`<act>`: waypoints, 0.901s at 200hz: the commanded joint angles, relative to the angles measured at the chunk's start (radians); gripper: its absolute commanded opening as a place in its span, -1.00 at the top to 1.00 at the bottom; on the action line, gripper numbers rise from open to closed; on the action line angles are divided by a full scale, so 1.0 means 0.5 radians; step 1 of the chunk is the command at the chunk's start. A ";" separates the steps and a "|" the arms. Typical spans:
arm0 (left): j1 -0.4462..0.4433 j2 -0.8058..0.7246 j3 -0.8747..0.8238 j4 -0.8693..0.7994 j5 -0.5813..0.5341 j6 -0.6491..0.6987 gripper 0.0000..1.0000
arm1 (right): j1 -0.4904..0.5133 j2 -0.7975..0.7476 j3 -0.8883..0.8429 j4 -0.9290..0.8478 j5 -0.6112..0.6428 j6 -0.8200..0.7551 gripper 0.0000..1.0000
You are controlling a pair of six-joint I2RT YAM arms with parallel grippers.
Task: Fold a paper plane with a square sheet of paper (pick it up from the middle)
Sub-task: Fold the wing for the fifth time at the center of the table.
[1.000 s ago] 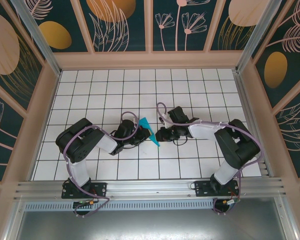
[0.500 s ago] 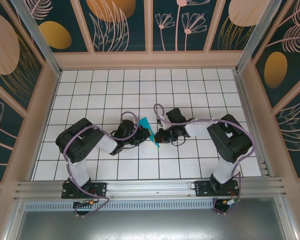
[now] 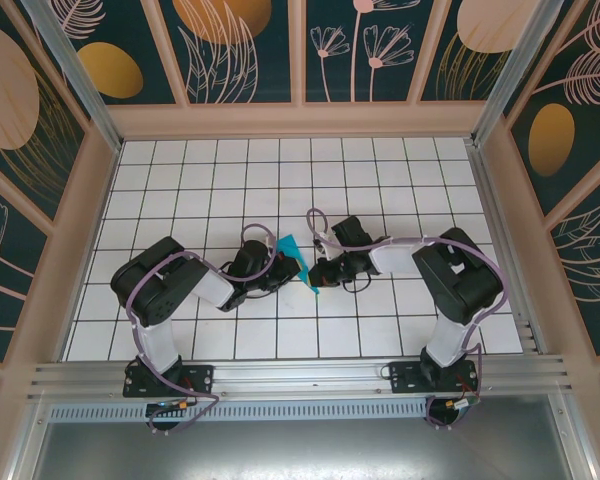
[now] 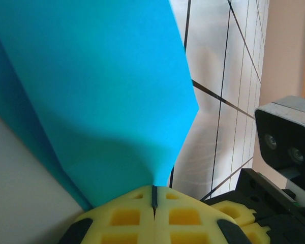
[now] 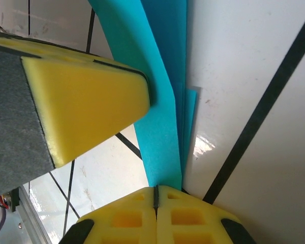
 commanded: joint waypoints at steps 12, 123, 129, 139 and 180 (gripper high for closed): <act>0.005 0.008 -0.088 -0.331 -0.161 -0.019 1.00 | 0.058 -0.108 -0.149 -0.225 0.122 -0.052 0.91; 0.004 -0.052 0.153 -0.580 -0.119 0.227 1.00 | 0.061 -0.307 -0.129 -0.243 0.270 -0.035 0.90; 0.004 -0.046 0.164 -0.592 -0.114 0.231 1.00 | 0.060 -0.326 -0.111 -0.237 0.257 -0.035 0.89; 0.004 -0.034 0.167 -0.592 -0.108 0.228 1.00 | 0.060 -0.355 -0.086 -0.221 0.222 -0.034 0.88; 0.004 0.009 0.161 -0.570 -0.111 0.205 1.00 | 0.059 -0.319 -0.021 -0.116 0.255 0.095 0.83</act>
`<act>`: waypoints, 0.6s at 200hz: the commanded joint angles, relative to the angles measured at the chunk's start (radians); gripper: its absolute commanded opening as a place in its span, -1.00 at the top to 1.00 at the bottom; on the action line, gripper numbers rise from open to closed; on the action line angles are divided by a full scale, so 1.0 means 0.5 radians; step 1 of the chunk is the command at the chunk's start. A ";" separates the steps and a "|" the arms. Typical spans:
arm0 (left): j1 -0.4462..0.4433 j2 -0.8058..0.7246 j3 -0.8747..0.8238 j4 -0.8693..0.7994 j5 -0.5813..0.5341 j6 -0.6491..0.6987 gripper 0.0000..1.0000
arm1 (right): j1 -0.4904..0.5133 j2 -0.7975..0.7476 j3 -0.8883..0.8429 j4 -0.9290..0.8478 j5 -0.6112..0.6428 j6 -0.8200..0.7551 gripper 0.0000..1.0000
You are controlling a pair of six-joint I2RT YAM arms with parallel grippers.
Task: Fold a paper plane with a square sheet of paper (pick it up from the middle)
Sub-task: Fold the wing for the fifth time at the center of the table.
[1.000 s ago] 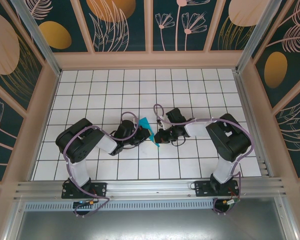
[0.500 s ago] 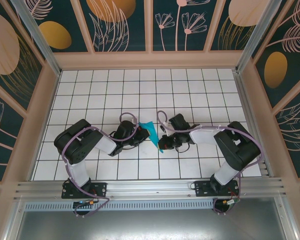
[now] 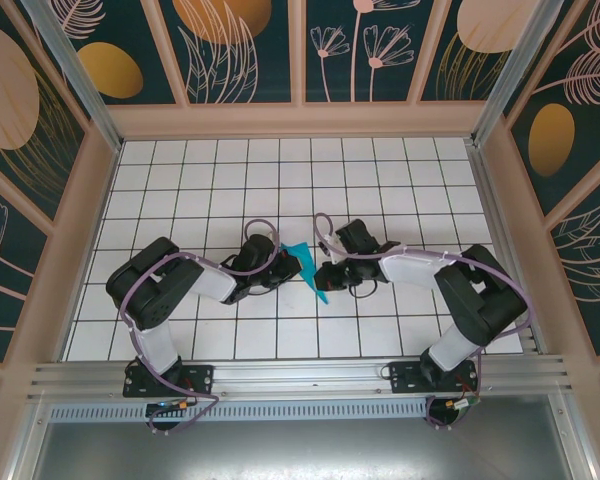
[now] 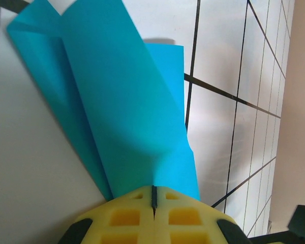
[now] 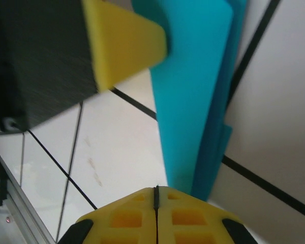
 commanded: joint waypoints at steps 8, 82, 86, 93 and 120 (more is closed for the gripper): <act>0.010 0.072 0.010 -0.184 -0.093 0.053 1.00 | 0.011 0.038 0.089 0.062 0.063 0.099 0.82; 0.086 0.024 0.101 -0.189 -0.291 0.066 1.00 | 0.013 0.314 0.340 0.181 0.131 0.053 0.78; 0.094 0.016 0.107 -0.199 -0.294 0.074 1.00 | 0.014 0.322 0.346 0.185 0.133 0.048 0.78; 0.105 0.004 0.118 -0.221 -0.300 0.092 1.00 | 0.013 0.342 0.358 0.190 0.139 0.041 0.78; 0.116 0.007 0.166 -0.297 -0.280 0.152 1.00 | 0.013 0.394 0.379 0.168 0.137 0.008 0.80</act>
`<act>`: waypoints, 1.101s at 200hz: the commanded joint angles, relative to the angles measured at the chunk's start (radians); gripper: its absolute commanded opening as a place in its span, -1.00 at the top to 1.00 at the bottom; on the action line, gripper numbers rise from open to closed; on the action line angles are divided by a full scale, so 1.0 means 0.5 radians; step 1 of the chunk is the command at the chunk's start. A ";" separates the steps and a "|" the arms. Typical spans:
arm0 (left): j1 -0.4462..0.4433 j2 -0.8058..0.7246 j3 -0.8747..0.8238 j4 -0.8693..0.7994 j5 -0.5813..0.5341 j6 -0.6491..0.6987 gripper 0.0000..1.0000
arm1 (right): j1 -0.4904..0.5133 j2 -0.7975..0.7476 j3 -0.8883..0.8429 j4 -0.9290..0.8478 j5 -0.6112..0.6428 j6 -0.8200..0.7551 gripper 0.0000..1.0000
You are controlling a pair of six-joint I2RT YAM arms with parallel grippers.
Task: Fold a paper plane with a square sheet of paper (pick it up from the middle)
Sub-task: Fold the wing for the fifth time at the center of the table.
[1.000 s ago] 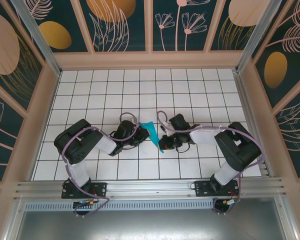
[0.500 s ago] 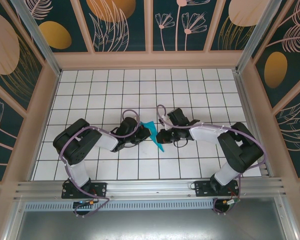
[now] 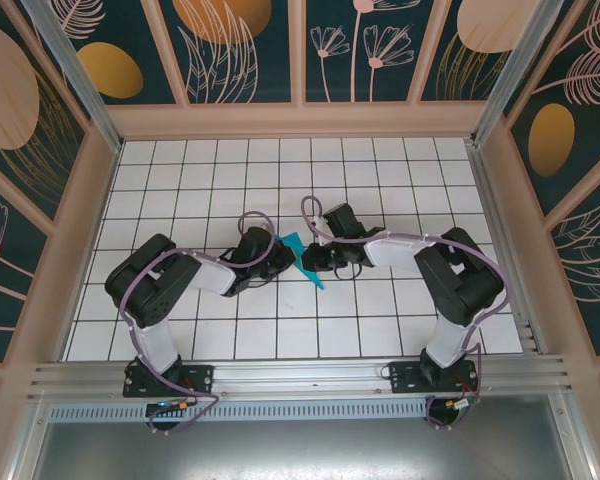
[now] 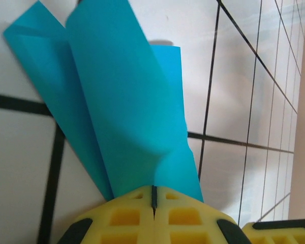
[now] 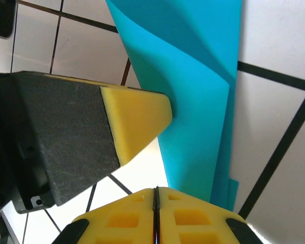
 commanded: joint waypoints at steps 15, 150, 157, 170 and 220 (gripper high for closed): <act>0.023 0.016 0.069 -0.164 -0.055 0.108 1.00 | 0.016 0.063 0.023 -0.003 0.006 -0.074 0.82; 0.023 0.103 -0.081 -0.078 -0.039 -0.031 1.00 | 0.053 0.039 -0.198 -0.143 -0.023 -0.256 0.86; 0.023 0.099 -0.084 -0.091 -0.049 -0.035 1.00 | 0.053 0.018 -0.222 -0.145 -0.030 -0.261 0.86; 0.024 0.094 -0.078 -0.130 -0.067 -0.034 1.00 | 0.053 -0.036 -0.280 -0.148 -0.038 -0.268 0.87; 0.025 0.098 -0.080 -0.173 -0.097 -0.051 1.00 | 0.053 -0.227 -0.483 -0.167 -0.042 -0.225 0.87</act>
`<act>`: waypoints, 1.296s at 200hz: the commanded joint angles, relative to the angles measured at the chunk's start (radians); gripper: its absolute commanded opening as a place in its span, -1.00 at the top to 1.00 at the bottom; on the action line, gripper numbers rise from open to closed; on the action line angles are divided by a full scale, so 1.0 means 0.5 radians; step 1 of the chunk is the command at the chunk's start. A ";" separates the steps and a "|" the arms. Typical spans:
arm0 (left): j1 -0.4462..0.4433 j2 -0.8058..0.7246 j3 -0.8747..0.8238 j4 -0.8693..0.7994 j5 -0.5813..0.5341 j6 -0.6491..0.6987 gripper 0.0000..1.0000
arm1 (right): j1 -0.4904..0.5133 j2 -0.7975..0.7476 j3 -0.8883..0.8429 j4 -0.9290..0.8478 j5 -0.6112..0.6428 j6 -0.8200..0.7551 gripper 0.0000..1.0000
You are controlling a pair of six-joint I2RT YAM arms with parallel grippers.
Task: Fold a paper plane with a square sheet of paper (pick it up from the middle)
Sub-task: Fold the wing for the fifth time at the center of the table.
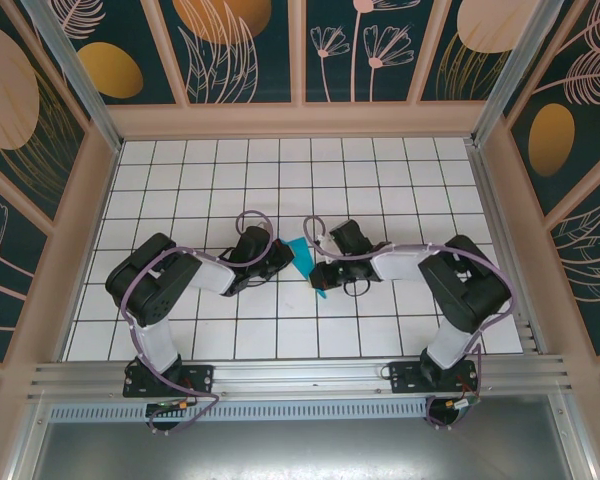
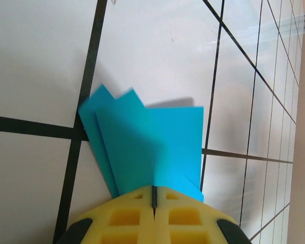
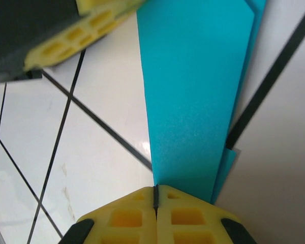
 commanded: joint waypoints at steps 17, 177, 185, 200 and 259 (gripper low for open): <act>0.013 0.082 -0.058 -0.231 -0.061 -0.011 1.00 | 0.025 -0.094 -0.148 -0.228 0.004 0.009 0.87; 0.011 -0.350 -0.008 -0.122 0.182 0.430 0.66 | -0.008 0.179 0.178 0.020 0.106 -0.051 0.89; -0.001 -0.332 -0.014 -0.116 0.183 0.428 0.68 | -0.014 0.200 0.217 0.021 0.107 -0.070 0.89; -0.005 -0.287 -0.018 -0.101 0.187 0.426 0.73 | -0.021 0.211 0.246 0.045 0.099 -0.107 0.89; -0.017 -0.018 0.148 -0.110 0.264 0.420 0.82 | -0.021 0.149 0.146 0.165 0.074 -0.375 0.91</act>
